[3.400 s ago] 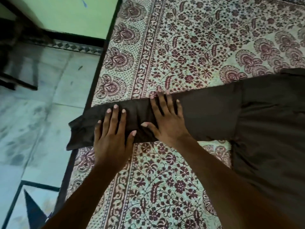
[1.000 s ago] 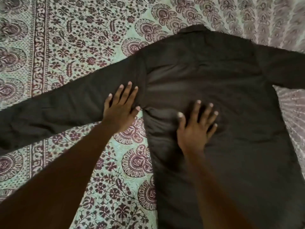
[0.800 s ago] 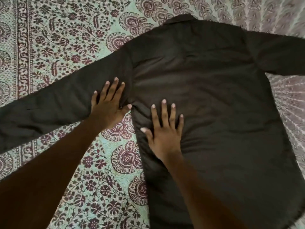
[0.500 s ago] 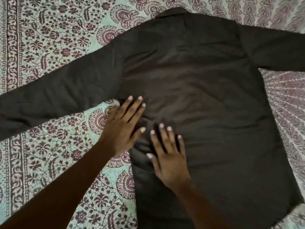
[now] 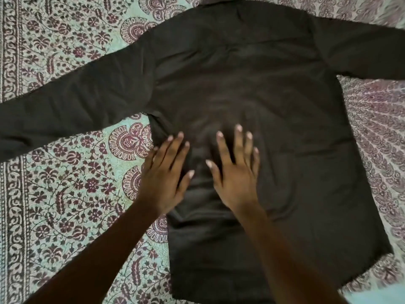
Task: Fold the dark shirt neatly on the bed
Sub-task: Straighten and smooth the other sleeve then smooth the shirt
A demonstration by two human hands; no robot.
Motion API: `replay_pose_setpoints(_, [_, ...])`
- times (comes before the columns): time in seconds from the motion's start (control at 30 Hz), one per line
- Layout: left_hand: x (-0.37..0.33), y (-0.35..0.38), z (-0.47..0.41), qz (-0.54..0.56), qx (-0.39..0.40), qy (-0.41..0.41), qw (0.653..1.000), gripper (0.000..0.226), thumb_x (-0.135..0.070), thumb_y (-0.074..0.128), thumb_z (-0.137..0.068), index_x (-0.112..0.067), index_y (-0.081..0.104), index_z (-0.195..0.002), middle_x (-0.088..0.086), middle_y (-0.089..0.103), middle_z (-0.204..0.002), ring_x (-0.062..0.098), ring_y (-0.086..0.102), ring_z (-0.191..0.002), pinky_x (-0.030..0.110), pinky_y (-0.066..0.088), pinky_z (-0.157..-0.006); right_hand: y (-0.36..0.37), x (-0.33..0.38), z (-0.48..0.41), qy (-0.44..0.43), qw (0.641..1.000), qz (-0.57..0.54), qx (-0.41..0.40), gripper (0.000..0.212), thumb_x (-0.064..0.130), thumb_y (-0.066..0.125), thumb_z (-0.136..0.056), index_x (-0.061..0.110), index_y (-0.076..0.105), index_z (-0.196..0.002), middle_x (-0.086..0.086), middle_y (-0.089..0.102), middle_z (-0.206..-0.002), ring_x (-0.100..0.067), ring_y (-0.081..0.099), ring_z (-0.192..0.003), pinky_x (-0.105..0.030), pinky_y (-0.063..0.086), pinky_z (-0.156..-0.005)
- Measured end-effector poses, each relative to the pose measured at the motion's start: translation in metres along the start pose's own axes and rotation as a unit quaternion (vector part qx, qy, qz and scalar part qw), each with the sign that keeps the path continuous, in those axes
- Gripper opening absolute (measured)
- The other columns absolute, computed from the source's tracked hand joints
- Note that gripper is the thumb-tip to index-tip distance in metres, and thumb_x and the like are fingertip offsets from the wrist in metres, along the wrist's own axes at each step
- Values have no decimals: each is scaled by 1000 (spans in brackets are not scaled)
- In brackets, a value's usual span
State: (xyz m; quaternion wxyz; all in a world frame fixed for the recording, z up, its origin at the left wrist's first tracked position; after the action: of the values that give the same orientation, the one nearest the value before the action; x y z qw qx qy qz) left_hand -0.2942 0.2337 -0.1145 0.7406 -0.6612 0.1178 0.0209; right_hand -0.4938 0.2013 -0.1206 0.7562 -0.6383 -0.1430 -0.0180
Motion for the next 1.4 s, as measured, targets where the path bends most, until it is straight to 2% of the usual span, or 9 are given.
replay_pose_setpoints(0.1, [-4,12,-26,-22,23,-32,999,77,-56,36,-103,-13,18,-165,7,8,-175,25,10,-162,49,19,-128,13,0,-22,-46,998,12,41,64,55,32,-106,37,12,-164,-4,-7,-174,-29,-6,-161,-56,11,-127])
replay_pose_setpoints(0.23, [-16,26,4,-32,44,-41,998,89,-67,33,-101,-13,6,-166,8,-1,-175,24,2,-162,50,14,-129,20,-27,44,-2,999,51,17,66,62,31,-104,40,13,-164,-1,2,-174,-28,2,-161,-56,15,-125])
replay_pose_setpoints(0.43, [-41,35,94,-38,59,16,997,93,-70,39,-97,-13,14,-166,6,3,-175,25,4,-162,51,15,-129,18,-52,144,41,998,45,31,73,66,31,-100,35,16,-164,-3,2,-174,-28,3,-161,-59,16,-125])
replay_pose_setpoints(0.67, [-56,37,57,0,23,11,1000,80,-60,35,-102,-15,17,-165,5,8,-175,24,8,-162,50,19,-128,11,-44,83,37,999,1,-16,67,64,31,-103,38,18,-163,-2,-3,-174,-27,-5,-161,-58,9,-127])
replay_pose_setpoints(0.83, [-68,48,85,-31,44,28,998,87,-68,32,-100,-19,7,-167,4,-2,-175,25,2,-162,52,15,-128,14,-82,130,120,993,13,9,68,71,24,-101,48,4,-162,6,-8,-174,-27,-8,-160,-57,8,-127])
replay_pose_setpoints(1.03, [-87,56,157,-39,61,46,996,84,-69,23,-101,-16,15,-166,7,5,-175,28,8,-162,54,22,-126,7,-112,232,231,973,18,9,80,76,21,-98,36,3,-165,1,0,-175,-29,1,-161,-63,18,-124])
replay_pose_setpoints(1.17, [-102,49,129,-40,22,62,997,82,-65,30,-101,-17,16,-166,4,8,-175,26,11,-161,50,18,-128,-2,-114,195,142,989,11,-41,81,71,30,-100,27,10,-166,-5,0,-174,-28,-5,-161,-53,7,-128])
replay_pose_setpoints(1.27, [-126,56,117,-52,38,87,994,84,-65,32,-101,-18,10,-166,4,4,-175,25,7,-162,50,16,-128,2,-123,162,67,998,6,-18,79,71,26,-101,31,6,-166,0,-3,-174,-24,-6,-161,-51,9,-129])
replay_pose_setpoints(1.4, [-157,69,151,-43,71,135,987,86,-65,38,-98,-20,13,-166,2,3,-175,22,6,-162,53,19,-127,11,-153,198,141,989,42,-27,75,73,24,-100,39,6,-164,6,0,-174,-21,1,-161,-54,11,-127])
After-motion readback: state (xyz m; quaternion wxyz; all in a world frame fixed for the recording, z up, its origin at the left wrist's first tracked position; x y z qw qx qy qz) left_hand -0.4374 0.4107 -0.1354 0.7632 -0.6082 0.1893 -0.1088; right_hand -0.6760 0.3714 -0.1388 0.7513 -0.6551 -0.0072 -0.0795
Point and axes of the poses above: each hand's wrist, its own z-axis away from the middle knuckle, its own y-axis out of the palm, x = y × z, the point moved 1 cm from there along -z, towards the middle knuckle
